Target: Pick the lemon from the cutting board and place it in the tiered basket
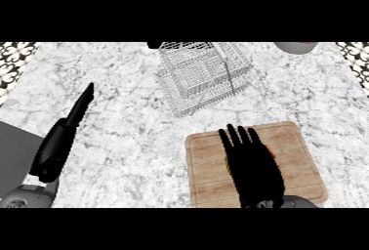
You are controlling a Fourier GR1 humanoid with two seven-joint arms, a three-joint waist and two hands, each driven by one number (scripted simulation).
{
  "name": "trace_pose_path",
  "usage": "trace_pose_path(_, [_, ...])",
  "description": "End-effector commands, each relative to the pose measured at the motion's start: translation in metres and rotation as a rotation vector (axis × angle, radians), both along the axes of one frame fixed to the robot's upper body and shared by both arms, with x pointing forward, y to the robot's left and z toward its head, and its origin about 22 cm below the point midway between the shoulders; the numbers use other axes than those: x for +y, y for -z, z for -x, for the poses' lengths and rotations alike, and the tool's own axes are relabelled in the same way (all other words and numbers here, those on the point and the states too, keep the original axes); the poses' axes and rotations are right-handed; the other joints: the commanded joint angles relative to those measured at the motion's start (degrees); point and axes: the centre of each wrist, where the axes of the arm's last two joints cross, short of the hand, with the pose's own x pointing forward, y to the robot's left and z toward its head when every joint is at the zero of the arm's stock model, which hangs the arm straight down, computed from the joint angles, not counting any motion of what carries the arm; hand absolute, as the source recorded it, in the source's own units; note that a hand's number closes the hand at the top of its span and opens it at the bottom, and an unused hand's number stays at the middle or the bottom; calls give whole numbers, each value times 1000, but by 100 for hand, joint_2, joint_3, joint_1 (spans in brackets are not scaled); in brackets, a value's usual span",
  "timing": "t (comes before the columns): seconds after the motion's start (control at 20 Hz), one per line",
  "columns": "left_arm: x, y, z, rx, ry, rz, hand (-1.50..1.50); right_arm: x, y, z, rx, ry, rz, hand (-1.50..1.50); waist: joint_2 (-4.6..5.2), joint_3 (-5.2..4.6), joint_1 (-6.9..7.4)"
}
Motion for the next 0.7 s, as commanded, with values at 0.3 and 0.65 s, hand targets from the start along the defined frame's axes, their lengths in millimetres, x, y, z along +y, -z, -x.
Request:
trace_pose_path(0.3, [-6,-2,7,-3,5,-1,0,-11,25,-7,39,113,33,-150,4,2,23])
trace_pose_path(0.65, [14,-1,2,0,-2,-5,0,-11,46,8,12,128,3,-150,4,2,9])
